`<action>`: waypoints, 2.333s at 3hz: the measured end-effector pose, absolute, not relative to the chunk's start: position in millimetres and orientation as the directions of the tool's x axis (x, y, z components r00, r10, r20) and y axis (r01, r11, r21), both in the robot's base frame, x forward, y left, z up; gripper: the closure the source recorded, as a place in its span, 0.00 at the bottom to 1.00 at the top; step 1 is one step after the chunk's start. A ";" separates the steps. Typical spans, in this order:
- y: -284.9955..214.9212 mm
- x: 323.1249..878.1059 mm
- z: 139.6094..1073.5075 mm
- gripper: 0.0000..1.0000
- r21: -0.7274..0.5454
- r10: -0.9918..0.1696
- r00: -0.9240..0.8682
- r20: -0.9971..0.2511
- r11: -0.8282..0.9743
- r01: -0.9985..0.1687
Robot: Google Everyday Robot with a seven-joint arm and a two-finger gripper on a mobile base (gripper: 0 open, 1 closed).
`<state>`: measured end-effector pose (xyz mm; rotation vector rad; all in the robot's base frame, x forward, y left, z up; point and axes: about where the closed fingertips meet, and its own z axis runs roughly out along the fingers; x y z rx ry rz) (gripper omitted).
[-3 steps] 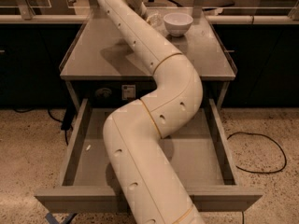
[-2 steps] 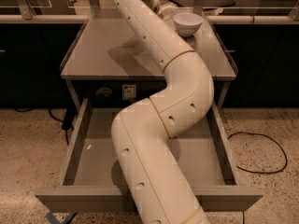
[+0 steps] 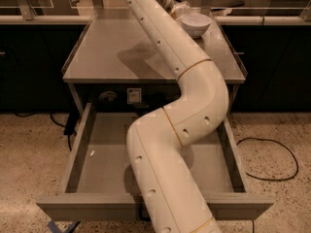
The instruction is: Place water bottle into top drawer
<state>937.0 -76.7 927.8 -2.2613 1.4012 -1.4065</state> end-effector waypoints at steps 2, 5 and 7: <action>40.7 926.7 897.0 1.00 -0.603 -0.673 0.502 0.544 -0.729 -0.324; 85.2 899.3 930.9 1.00 -0.651 -0.575 0.621 0.532 -0.747 -0.134; 70.8 876.8 1076.2 1.00 -0.615 -0.519 0.547 0.657 -0.789 -0.011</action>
Offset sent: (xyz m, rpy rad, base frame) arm -0.0787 0.1901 -0.0250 0.1841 -0.0063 0.8554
